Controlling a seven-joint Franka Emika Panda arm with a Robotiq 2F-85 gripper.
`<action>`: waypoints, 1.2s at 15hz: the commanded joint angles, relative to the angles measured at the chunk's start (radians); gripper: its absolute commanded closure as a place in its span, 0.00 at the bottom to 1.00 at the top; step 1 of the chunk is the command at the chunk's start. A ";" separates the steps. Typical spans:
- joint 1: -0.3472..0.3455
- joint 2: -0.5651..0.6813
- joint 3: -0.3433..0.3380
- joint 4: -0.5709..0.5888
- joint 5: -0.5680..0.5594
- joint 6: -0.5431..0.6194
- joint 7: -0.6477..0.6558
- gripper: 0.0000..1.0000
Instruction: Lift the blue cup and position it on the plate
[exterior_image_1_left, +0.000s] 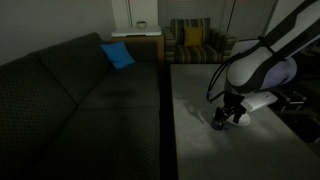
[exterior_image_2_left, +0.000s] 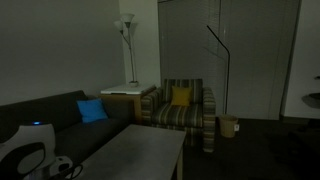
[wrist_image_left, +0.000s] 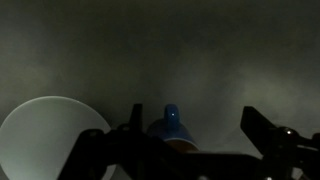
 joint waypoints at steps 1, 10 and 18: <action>-0.001 0.076 0.000 0.098 -0.021 -0.006 0.010 0.00; -0.003 0.076 -0.005 0.071 -0.017 0.108 0.015 0.00; -0.023 0.076 0.002 0.052 -0.010 0.115 0.009 0.00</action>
